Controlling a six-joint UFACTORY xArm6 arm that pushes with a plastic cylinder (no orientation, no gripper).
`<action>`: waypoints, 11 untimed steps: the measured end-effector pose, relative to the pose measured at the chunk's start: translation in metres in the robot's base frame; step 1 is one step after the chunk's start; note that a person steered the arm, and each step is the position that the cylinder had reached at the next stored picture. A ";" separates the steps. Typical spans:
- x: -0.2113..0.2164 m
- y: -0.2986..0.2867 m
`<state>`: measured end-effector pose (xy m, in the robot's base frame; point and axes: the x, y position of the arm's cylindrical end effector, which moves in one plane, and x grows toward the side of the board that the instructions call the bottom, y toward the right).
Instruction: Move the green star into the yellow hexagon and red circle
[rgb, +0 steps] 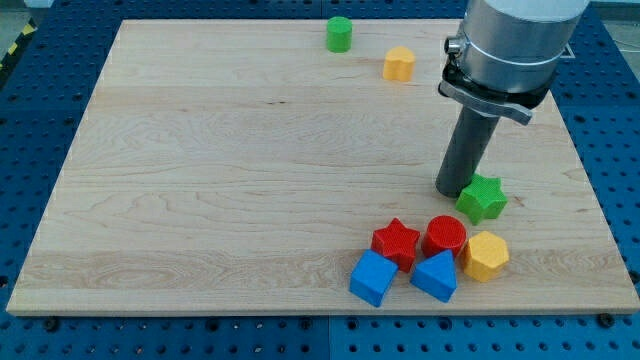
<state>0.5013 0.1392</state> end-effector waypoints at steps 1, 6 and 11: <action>0.013 0.008; 0.008 0.087; 0.023 0.046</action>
